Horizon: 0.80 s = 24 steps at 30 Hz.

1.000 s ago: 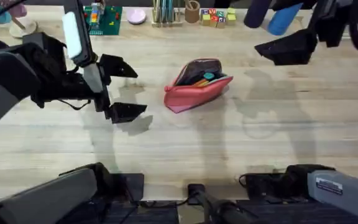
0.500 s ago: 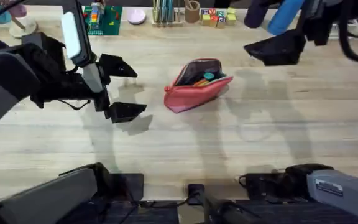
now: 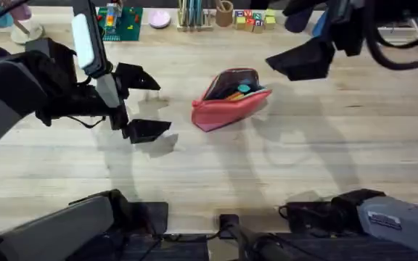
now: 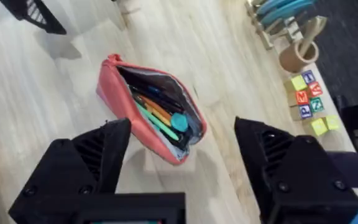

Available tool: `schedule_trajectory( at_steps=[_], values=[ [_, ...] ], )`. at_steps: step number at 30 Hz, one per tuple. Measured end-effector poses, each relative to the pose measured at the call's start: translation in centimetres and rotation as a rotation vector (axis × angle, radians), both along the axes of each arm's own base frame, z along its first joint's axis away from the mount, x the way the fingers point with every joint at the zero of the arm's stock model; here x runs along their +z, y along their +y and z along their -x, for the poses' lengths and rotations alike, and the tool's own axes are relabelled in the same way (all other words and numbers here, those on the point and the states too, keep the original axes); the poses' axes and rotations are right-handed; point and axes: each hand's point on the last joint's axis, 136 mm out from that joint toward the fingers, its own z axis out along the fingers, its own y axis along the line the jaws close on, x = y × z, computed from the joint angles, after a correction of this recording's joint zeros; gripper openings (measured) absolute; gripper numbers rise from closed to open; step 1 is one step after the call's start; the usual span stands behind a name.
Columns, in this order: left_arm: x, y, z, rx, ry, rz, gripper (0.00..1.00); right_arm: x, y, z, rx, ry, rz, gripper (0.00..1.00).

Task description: Unzip the bag, pick up the pens from the table one at a time and place them inside, then zip the bag closed.

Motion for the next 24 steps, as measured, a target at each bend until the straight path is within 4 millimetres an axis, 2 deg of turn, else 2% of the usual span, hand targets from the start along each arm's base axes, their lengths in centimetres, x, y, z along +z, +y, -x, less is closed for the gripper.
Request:
schedule_trajectory(
  at_steps=[9,19,24],
  values=[
    [0.0,0.0,0.0,0.0,0.0,0.0,0.993,-0.5,3.4,-0.5,0.033,0.104,-0.008,0.992],
    [0.0,0.0,0.0,0.0,0.0,0.0,0.992,-4.2,8.6,2.1,0.169,0.218,0.107,0.992],
    [0.0,0.0,0.0,0.0,0.0,0.0,0.993,-5.5,10.5,3.2,0.231,0.242,0.139,0.992]
  ],
)
